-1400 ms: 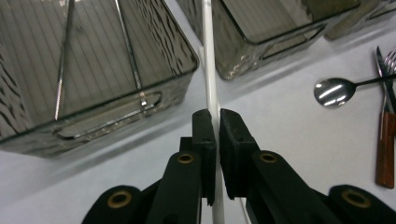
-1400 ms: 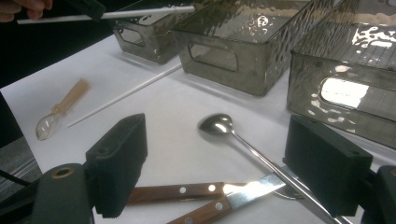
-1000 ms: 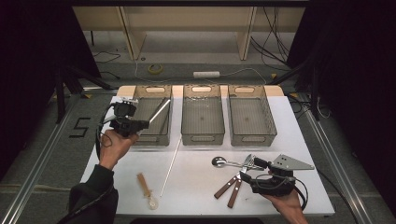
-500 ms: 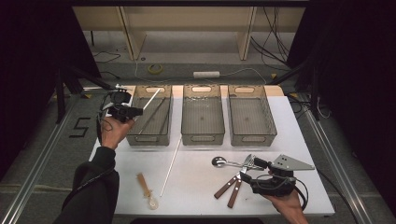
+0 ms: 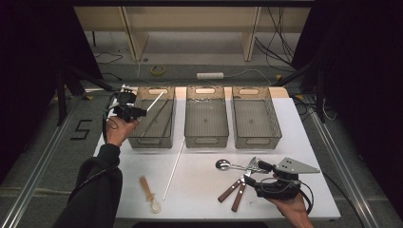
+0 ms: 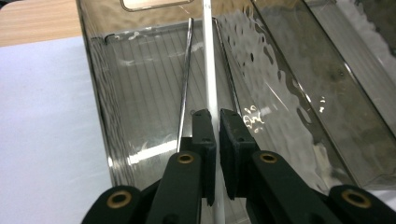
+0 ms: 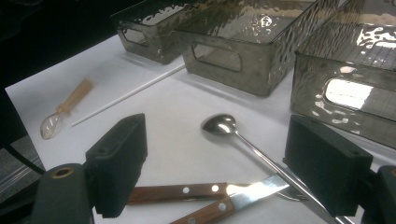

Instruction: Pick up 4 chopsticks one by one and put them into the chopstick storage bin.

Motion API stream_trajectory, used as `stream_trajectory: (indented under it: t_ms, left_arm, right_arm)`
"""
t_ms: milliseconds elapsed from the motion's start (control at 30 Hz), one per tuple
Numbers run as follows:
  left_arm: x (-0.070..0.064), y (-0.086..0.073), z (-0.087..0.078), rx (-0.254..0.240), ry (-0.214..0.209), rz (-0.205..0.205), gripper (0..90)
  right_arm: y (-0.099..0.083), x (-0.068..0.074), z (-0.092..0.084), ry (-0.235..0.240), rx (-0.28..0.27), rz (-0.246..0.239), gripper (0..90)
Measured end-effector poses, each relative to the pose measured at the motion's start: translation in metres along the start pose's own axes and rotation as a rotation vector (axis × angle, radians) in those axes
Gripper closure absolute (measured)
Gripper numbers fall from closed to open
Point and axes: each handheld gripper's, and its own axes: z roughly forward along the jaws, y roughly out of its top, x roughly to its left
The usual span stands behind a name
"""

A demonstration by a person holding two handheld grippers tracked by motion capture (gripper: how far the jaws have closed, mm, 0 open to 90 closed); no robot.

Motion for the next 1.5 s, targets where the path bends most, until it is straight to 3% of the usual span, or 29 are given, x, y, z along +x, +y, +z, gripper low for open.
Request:
stream_trajectory:
  t_ms: [200,267,400,533,633,767,967,1267,1500]
  left_arm:
    - [-0.001,0.000,0.014,0.010,-0.012,0.002,84.5]
    - [0.000,0.000,0.016,0.010,0.007,0.000,83.3]
    - [-0.002,0.002,0.014,-0.002,-0.008,0.006,61.6]
    - [-0.008,0.000,0.003,-0.018,-0.062,-0.003,51.3]
    - [-0.015,-0.003,-0.006,-0.024,-0.083,0.013,43.7]
    - [-0.023,-0.009,-0.020,-0.035,-0.124,-0.005,34.2]
    - [-0.034,-0.022,-0.030,-0.016,-0.158,0.005,30.9]
    - [-0.055,-0.040,-0.037,0.033,-0.120,0.067,26.2]
    - [-0.067,-0.050,-0.041,0.110,-0.094,0.094,27.3]
  right_arm:
    - [0.000,-0.001,-0.001,0.001,-0.003,0.002,22.1]
    - [0.000,-0.001,-0.001,0.000,-0.003,0.002,22.1]
    - [0.000,-0.001,-0.001,0.000,-0.003,0.001,22.1]
    - [0.000,-0.001,-0.001,-0.001,-0.003,0.001,22.1]
    - [0.000,0.000,-0.001,-0.001,-0.001,0.001,22.1]
    - [0.000,0.000,-0.001,-0.001,0.001,0.002,22.1]
    - [0.000,-0.001,-0.001,-0.003,0.001,0.003,22.1]
    - [0.000,0.000,-0.001,-0.007,0.003,0.000,22.1]
    - [0.000,0.001,0.000,-0.003,0.007,-0.002,22.0]
